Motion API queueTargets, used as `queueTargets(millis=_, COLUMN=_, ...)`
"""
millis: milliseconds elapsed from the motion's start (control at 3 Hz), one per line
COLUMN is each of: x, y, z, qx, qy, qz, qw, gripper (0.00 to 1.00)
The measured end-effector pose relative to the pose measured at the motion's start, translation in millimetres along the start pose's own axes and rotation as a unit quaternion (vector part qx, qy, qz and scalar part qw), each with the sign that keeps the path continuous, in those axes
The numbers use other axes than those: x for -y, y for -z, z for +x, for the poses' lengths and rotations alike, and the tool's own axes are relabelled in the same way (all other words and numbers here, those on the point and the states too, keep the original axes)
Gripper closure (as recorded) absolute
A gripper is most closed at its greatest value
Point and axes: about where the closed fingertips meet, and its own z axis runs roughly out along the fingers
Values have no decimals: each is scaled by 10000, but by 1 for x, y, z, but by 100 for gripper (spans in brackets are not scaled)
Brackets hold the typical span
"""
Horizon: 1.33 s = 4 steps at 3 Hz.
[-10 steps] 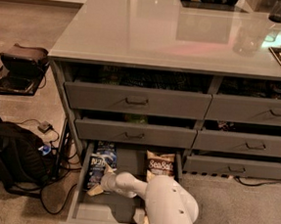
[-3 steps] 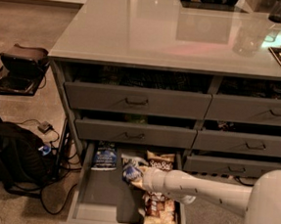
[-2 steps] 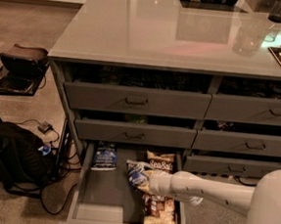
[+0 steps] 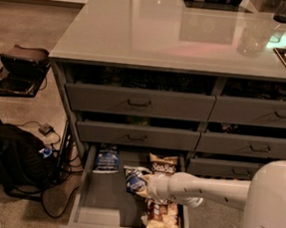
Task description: Pick blue chip bag from bottom drawer and place on counter
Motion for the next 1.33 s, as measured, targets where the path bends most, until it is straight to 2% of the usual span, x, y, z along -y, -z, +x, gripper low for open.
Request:
queueTargets(millis=333, x=-10, y=20, z=-40, qx=-276, qy=166, qz=45, qw=9995, gripper=100)
queueTargets(millis=667, x=-10, y=41, z=-92, qx=-551, qy=354, qz=417, qw=9970, gripper=100)
queueTargets(millis=1000, x=-19, y=77, z=-138, qx=-606, qy=560, qz=906, qw=9925, gripper=100)
queueTargets(millis=1333, x=-49, y=124, z=-154, qx=-485, qy=511, qz=1172, qw=9906, gripper=100)
